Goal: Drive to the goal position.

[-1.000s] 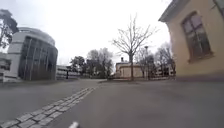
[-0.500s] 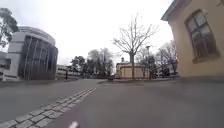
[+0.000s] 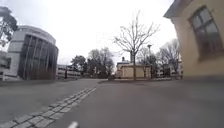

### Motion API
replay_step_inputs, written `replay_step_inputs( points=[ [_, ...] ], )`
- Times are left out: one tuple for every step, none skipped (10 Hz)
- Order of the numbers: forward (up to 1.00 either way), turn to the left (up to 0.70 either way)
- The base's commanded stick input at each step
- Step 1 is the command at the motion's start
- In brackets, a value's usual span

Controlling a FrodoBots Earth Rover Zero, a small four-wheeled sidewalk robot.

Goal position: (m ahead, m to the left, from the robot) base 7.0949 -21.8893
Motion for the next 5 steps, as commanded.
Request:
replay_step_inputs(
  points=[
    [0.7, 0.0],
    [0.7, 0.0],
    [0.7, 0.0],
    [0.7, 0.0],
    [0.7, 0.0]
  ],
)
